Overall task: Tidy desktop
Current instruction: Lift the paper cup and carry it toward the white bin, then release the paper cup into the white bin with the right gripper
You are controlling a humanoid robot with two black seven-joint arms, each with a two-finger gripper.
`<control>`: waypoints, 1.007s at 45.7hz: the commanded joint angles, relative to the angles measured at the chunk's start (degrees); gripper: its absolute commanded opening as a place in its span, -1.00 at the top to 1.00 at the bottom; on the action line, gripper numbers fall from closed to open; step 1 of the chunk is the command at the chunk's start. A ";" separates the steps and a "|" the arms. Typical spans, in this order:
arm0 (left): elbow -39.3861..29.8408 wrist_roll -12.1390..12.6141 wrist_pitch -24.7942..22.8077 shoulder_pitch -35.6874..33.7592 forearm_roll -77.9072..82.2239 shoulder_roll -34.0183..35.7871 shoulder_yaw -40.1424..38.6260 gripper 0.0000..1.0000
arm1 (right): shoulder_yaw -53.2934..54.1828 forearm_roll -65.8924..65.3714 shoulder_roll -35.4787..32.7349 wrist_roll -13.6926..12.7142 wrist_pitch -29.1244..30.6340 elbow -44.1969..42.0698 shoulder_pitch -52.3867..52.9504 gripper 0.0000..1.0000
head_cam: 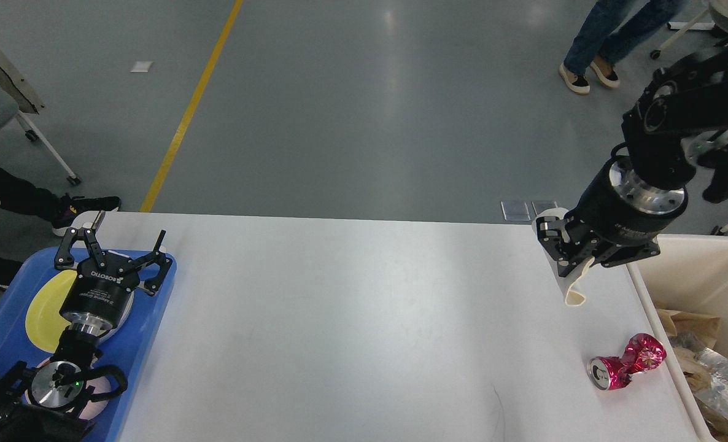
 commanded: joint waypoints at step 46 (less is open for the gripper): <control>0.08 -0.05 0.03 0.09 0.00 0.00 -0.08 -0.93 | 2.97 -2.24 -25.62 -0.54 -13.99 -41.02 -51.91 1.00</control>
